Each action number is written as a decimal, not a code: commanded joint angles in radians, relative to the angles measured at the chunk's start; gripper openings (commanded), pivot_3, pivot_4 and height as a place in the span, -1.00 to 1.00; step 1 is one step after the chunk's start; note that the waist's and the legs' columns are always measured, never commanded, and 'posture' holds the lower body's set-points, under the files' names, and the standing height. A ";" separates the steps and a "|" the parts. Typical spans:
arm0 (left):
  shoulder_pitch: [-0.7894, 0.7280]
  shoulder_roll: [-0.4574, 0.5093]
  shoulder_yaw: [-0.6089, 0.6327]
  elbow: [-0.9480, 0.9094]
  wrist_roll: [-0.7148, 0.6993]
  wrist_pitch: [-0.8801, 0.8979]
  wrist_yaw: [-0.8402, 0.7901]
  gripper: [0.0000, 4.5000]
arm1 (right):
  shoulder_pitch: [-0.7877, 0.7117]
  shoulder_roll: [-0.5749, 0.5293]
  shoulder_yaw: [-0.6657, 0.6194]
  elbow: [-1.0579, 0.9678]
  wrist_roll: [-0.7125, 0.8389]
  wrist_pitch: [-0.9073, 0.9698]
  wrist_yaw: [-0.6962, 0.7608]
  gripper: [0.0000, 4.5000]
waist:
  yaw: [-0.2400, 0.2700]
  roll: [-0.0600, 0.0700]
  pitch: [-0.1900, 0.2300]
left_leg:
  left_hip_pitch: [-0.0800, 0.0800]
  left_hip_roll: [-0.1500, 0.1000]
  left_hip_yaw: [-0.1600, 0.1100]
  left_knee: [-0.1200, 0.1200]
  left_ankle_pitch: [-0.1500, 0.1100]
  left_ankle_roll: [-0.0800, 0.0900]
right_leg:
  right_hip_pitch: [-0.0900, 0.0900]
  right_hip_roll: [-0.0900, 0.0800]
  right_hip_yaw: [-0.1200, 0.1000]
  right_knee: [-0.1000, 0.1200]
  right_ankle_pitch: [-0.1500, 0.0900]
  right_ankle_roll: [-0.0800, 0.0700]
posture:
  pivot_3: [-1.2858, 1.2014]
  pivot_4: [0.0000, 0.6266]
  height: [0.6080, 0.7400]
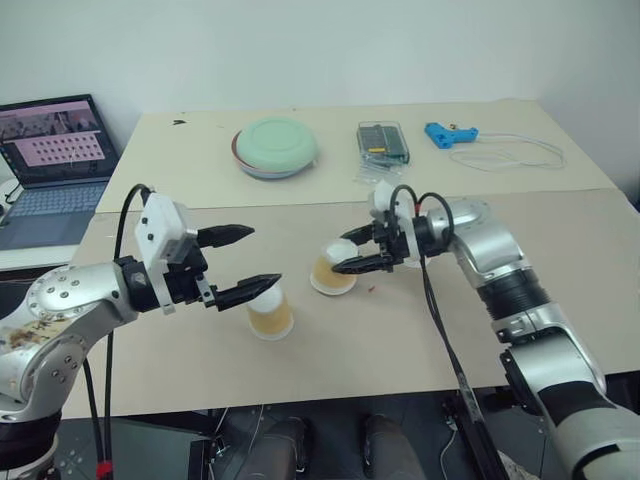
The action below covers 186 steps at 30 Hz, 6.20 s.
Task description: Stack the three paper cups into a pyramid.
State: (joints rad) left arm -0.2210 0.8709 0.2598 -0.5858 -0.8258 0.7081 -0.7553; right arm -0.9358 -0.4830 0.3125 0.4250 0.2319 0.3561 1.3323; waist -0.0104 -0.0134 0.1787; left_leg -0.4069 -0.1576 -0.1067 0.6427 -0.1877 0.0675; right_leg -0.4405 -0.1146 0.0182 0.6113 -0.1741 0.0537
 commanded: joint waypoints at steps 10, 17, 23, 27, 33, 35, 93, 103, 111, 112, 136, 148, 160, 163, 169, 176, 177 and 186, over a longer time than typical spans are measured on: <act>-0.013 0.005 0.015 -0.027 -0.001 -0.009 0.008 1.00 | -0.016 0.022 -0.028 -0.021 -0.040 -0.009 -0.025 0.95 | -0.003 0.000 0.000 | 0.001 0.000 0.000 0.000 0.000 -0.001 | 0.000 0.001 0.000 0.000 0.000 -0.001 | 0.03 -0.52 0.99; -0.020 0.001 0.004 -0.020 0.005 -0.013 0.006 1.00 | -0.024 0.015 -0.054 -0.048 -0.028 0.010 -0.036 0.98 | -0.003 0.000 0.000 | 0.001 0.000 0.000 0.000 0.000 -0.001 | 0.000 0.001 0.000 0.000 0.001 -0.001 | 0.03 -0.52 0.99; -0.036 -0.003 -0.009 -0.009 0.009 -0.015 0.001 1.00 | 0.013 -0.067 -0.114 -0.226 0.028 0.094 -0.027 0.98 | -0.001 0.000 0.000 | 0.000 0.000 0.000 0.000 0.000 -0.001 | 0.000 0.001 0.000 0.000 0.001 -0.001 | 0.03 -0.52 0.99; -0.040 -0.006 -0.019 0.000 0.016 -0.022 -0.004 1.00 | 0.082 -0.153 -0.196 -0.429 0.115 0.219 -0.039 0.98 | 0.000 0.000 0.000 | 0.000 0.000 0.000 0.000 0.000 -0.001 | 0.000 0.000 0.000 0.000 0.001 -0.001 | 0.03 -0.52 0.99; -0.043 -0.014 -0.022 0.007 0.024 -0.030 0.000 1.00 | 0.232 -0.216 -0.397 -0.651 0.191 0.415 -0.270 0.98 | 0.005 0.000 0.000 | 0.000 0.001 0.000 0.000 0.000 -0.001 | 0.000 0.000 0.001 0.000 0.000 0.000 | 0.03 -0.52 0.99; -0.043 -0.022 -0.027 0.009 0.030 -0.031 0.004 1.00 | 0.284 -0.172 -0.469 -0.727 0.168 0.495 -0.449 0.98 | 0.006 0.000 0.000 | 0.000 0.001 0.000 0.000 0.000 -0.001 | 0.000 0.000 0.001 0.000 0.000 0.000 | 0.03 -0.52 0.99; -0.100 -0.028 -0.032 0.031 0.030 0.013 -0.029 1.00 | 0.371 0.251 -0.427 -0.417 -0.129 0.137 -1.213 0.49 | -0.004 0.000 0.000 | 0.002 0.001 0.002 0.000 0.001 -0.002 | 0.000 0.003 0.003 0.001 0.001 -0.001 | 0.03 -0.52 0.99; -0.092 -0.030 -0.031 0.029 0.039 0.006 -0.024 1.00 | 0.374 0.229 -0.416 -0.467 -0.078 0.161 -1.123 0.15 | -0.006 0.000 0.000 | 0.002 0.001 0.002 0.000 0.001 -0.002 | 0.000 0.003 0.003 0.001 0.001 -0.001 | 0.03 -0.52 0.99; -0.094 -0.033 -0.038 0.032 0.039 0.002 -0.023 1.00 | 0.456 0.001 -0.396 -0.619 0.146 0.220 -0.675 0.15 | 0.001 0.000 0.000 | 0.002 0.001 0.001 0.000 0.000 -0.001 | 0.001 0.002 0.002 0.000 0.000 0.000 | 0.03 -0.52 0.99; -0.096 -0.033 -0.040 0.033 0.040 0.001 -0.024 1.00 | 0.470 -0.034 -0.383 -0.627 0.163 0.223 -0.621 0.15 | -0.001 0.000 0.000 | 0.002 0.001 0.001 0.000 0.000 -0.001 | 0.002 0.002 0.002 -0.001 0.000 0.000 | 0.03 -0.52 0.99; -0.090 -0.023 -0.012 -0.004 0.010 0.030 0.008 1.00 | 0.428 -0.079 -0.246 -0.498 0.132 0.067 -0.374 0.15 | 0.000 0.000 0.000 | 0.001 0.003 0.002 0.000 0.000 -0.001 | 0.001 0.002 0.003 -0.001 0.000 0.000 | 0.03 -0.52 0.99; -0.080 -0.017 -0.002 -0.016 -0.004 0.039 0.025 1.00 | 0.378 -0.051 -0.218 -0.384 0.072 -0.010 -0.363 0.15 | -0.002 0.000 0.000 | 0.002 0.003 0.002 0.000 0.000 -0.001 | 0.001 0.002 0.003 0.000 0.000 0.000 | 0.03 -0.52 0.99; -0.076 -0.014 -0.002 -0.016 -0.007 0.036 0.032 1.00 | 0.359 -0.034 -0.205 -0.375 0.055 -0.008 -0.358 0.15 | -0.001 0.000 0.000 | 0.002 0.002 0.002 0.000 0.000 -0.001 | 0.001 0.002 0.003 -0.001 0.001 0.000 | 0.03 -0.52 0.99; -0.077 -0.015 -0.003 -0.016 -0.007 0.036 0.035 1.00 | 0.357 -0.033 -0.206 -0.372 0.052 -0.008 -0.354 0.15 | -0.002 0.000 0.000 | 0.002 0.003 0.002 0.000 0.000 -0.001 | 0.001 0.002 0.003 -0.001 0.001 0.000 | 0.03 -0.52 0.99; -0.076 -0.015 -0.004 -0.013 -0.006 0.034 0.035 1.00 | 0.358 -0.026 -0.204 -0.379 0.051 -0.003 -0.350 0.96 | -0.001 0.000 0.000 | 0.002 0.003 0.002 0.000 0.000 -0.001 | 0.001 0.002 0.003 0.000 0.001 0.000 | 0.03 -0.52 0.99; -0.075 -0.014 -0.005 -0.009 -0.002 0.032 0.034 1.00 | 0.358 -0.031 -0.222 -0.414 0.072 0.016 -0.346 0.96 | -0.002 0.000 0.000 | 0.002 0.003 0.002 0.000 0.000 -0.001 | 0.001 0.002 0.003 0.000 0.001 0.000 | 0.03 -0.52 0.99; -0.075 -0.014 -0.005 -0.009 -0.002 0.032 0.034 1.00 | 0.358 -0.034 -0.226 -0.421 0.077 0.020 -0.344 0.96 | -0.002 0.000 0.000 | 0.002 0.003 0.002 0.000 0.000 -0.001 | 0.001 0.002 0.003 0.000 0.001 0.000 | 0.03 -0.52 0.99; -0.063 -0.018 -0.009 -0.002 0.014 0.020 0.030 1.00 | 0.300 -0.121 -0.336 -0.652 0.259 0.177 -0.325 0.96 | -0.002 0.000 0.000 | 0.001 0.003 0.002 0.000 0.000 -0.001 | 0.000 0.002 0.003 -0.001 0.001 0.000 | 0.03 -0.52 0.99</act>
State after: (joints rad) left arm -0.2797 0.8407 0.2218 -0.5744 -0.8202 0.7449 -0.7240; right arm -0.6134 -0.5906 0.0154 -0.1644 0.4424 0.5069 1.0035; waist -0.0120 -0.0136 0.1788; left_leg -0.4055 -0.1546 -0.1049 0.6423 -0.1878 0.0664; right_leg -0.4400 -0.1124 0.0208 0.6107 -0.1736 0.0537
